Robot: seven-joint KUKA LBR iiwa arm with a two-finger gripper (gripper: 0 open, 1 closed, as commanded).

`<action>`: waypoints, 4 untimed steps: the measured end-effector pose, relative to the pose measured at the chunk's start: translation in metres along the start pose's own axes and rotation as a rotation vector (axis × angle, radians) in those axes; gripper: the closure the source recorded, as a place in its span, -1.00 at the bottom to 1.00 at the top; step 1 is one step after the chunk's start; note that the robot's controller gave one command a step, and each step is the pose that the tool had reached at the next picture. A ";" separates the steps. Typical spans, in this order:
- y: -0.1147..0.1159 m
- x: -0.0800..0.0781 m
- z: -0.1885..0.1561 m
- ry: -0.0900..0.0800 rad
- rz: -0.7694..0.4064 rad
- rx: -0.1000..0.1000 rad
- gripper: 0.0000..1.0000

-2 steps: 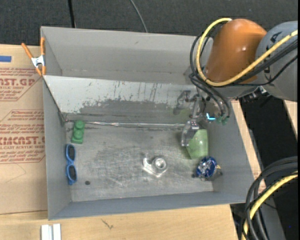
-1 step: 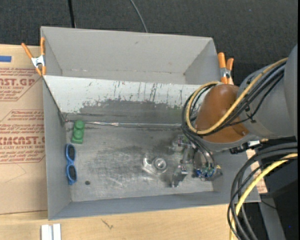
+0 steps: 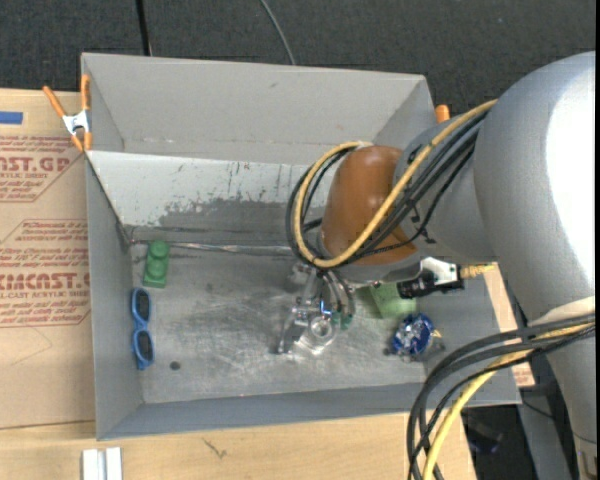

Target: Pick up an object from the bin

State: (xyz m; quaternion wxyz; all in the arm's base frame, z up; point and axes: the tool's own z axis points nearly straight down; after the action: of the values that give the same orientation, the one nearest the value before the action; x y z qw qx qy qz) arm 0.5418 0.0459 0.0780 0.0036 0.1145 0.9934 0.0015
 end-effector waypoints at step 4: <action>0.056 -0.029 0.003 0.000 -0.122 -0.001 -1.00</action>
Offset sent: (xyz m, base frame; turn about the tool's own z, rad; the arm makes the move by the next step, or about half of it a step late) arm -0.0205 -0.0660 -0.0080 0.0539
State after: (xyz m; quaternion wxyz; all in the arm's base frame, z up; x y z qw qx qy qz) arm 0.5831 0.0940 0.0751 0.0036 0.0540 0.9985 0.0015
